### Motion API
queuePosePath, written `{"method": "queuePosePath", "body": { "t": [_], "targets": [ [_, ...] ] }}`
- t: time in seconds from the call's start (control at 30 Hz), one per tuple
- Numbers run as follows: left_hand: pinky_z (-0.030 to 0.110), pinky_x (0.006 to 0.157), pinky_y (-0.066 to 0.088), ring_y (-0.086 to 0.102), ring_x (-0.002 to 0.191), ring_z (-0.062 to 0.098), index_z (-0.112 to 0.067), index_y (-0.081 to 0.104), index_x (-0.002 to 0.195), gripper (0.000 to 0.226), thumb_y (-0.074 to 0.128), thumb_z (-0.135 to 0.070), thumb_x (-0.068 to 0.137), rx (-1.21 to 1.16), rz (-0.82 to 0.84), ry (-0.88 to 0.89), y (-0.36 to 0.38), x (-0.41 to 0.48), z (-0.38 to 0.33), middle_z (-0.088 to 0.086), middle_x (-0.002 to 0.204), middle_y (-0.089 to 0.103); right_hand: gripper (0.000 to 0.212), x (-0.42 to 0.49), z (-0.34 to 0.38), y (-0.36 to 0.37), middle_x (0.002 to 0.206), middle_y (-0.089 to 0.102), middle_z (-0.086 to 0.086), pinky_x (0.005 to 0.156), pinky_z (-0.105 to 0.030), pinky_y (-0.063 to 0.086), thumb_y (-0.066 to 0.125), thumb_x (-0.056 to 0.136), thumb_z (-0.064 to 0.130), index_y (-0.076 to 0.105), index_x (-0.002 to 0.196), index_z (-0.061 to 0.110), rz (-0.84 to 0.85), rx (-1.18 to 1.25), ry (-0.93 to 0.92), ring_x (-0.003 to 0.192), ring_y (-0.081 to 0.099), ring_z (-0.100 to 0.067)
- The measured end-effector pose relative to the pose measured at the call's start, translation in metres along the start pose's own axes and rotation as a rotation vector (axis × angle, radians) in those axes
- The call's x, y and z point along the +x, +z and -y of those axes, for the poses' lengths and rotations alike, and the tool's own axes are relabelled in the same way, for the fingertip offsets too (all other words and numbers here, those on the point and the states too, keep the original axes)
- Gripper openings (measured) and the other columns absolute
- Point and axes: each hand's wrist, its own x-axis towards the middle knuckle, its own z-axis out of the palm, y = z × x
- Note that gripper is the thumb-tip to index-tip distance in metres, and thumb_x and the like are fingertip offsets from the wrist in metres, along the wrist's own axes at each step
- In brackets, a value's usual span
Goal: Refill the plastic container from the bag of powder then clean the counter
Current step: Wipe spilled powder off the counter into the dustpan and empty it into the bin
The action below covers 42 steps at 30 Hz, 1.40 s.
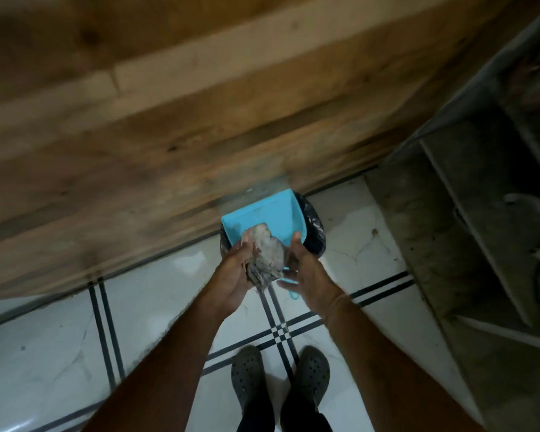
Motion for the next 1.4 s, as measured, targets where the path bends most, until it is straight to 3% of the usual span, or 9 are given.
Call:
{"method": "queuePosePath", "body": {
  "t": [0.1, 0.2, 0.43, 0.53, 0.67, 0.73, 0.93, 1.13, 1.4],
  "targets": [
    [0.042, 0.085, 0.061, 0.063, 0.128, 0.038, -0.015, 0.056, 0.146, 0.061, 0.054, -0.051, 0.096, 0.061, 0.065, -0.011, 0.037, -0.052, -0.032, 0.016, 0.139, 0.066, 0.055, -0.067, 0.032, 0.016, 0.127, 0.074, -0.006, 0.092, -0.042, 0.057, 0.042, 0.100, 0.067, 0.066, 0.130, 0.027, 0.040, 0.074, -0.009, 0.118, 0.069, -0.027],
    [0.044, 0.089, 0.059, 0.071, 0.116, 0.033, -0.020, 0.066, 0.136, 0.056, 0.063, -0.056, 0.093, 0.249, 0.085, 0.038, 0.082, -0.107, -0.074, 0.014, 0.129, 0.072, 0.045, -0.138, 0.067, 0.026, 0.124, 0.075, -0.016, 0.088, -0.041, 0.061, 0.056, 0.103, 0.045, 0.068, 0.130, 0.011, -0.026, 0.078, -0.101, 0.111, 0.072, -0.027],
    [0.030, 0.081, 0.054, 0.066, 0.105, 0.007, -0.028, 0.072, 0.114, 0.041, 0.062, -0.062, 0.093, 0.674, 0.127, 0.116, 0.194, -0.257, -0.167, -0.011, 0.110, 0.074, 0.046, -0.343, 0.151, 0.018, 0.095, 0.068, -0.028, 0.065, -0.031, 0.058, 0.066, 0.098, 0.027, 0.060, 0.115, -0.014, -0.204, 0.044, -0.557, 0.081, 0.064, -0.030],
    [0.031, 0.087, 0.052, 0.072, 0.099, 0.009, -0.015, 0.076, 0.111, 0.042, 0.065, -0.052, 0.097, 0.793, 0.311, 0.225, 0.244, -0.297, -0.185, -0.002, 0.105, 0.079, 0.032, -0.417, 0.171, 0.001, 0.108, 0.072, -0.028, 0.088, -0.046, 0.059, 0.065, 0.102, 0.022, 0.067, 0.120, -0.004, -0.208, 0.120, -0.661, 0.094, 0.067, -0.033],
    [0.040, 0.089, 0.052, 0.066, 0.098, 0.025, 0.007, 0.067, 0.112, 0.048, 0.070, -0.039, 0.097, 0.788, 0.442, 0.382, 0.324, -0.335, -0.190, 0.019, 0.106, 0.074, 0.051, -0.487, 0.184, -0.033, 0.126, 0.074, -0.015, 0.108, -0.053, 0.051, 0.064, 0.094, 0.061, 0.073, 0.127, 0.022, -0.181, 0.218, -0.631, 0.117, 0.069, -0.029],
    [0.043, 0.088, 0.052, 0.066, 0.096, 0.029, 0.009, 0.065, 0.107, 0.051, 0.072, -0.040, 0.094, 0.765, 0.469, 0.427, 0.361, -0.342, -0.190, 0.018, 0.101, 0.073, 0.062, -0.505, 0.194, -0.054, 0.132, 0.072, -0.010, 0.115, -0.056, 0.044, 0.063, 0.091, 0.068, 0.070, 0.133, 0.024, -0.169, 0.226, -0.646, 0.126, 0.066, -0.032],
    [0.017, 0.060, 0.054, 0.073, 0.077, 0.010, -0.009, 0.071, 0.102, 0.014, 0.064, -0.021, 0.102, 0.810, 0.424, 0.467, 0.469, -0.346, -0.176, -0.002, 0.085, 0.078, 0.032, -0.550, 0.228, -0.128, 0.118, 0.074, -0.025, 0.097, -0.058, 0.059, 0.067, 0.101, 0.025, 0.069, 0.126, 0.004, -0.294, 0.282, -0.888, 0.112, 0.071, -0.045],
    [0.028, 0.077, 0.049, 0.060, 0.094, 0.008, -0.017, 0.044, 0.113, 0.033, 0.072, -0.022, 0.096, 0.836, 0.323, 0.530, 0.545, -0.328, -0.141, 0.003, 0.106, 0.063, 0.054, -0.545, 0.246, -0.205, 0.140, 0.060, -0.007, 0.100, -0.061, 0.056, 0.074, 0.090, 0.044, 0.046, 0.135, 0.049, -0.663, 0.079, -0.996, 0.123, 0.064, -0.034],
    [0.023, 0.087, 0.052, 0.067, 0.103, 0.012, -0.015, 0.071, 0.102, 0.018, 0.061, -0.001, 0.098, 0.996, 0.419, 0.610, 0.590, -0.263, -0.129, -0.003, 0.103, 0.071, 0.013, -0.519, 0.279, -0.264, 0.113, 0.068, 0.011, 0.081, -0.032, 0.062, 0.064, 0.099, 0.017, 0.071, 0.103, 0.028, -0.775, -0.158, -0.923, 0.103, 0.067, -0.015]
  ]
}}
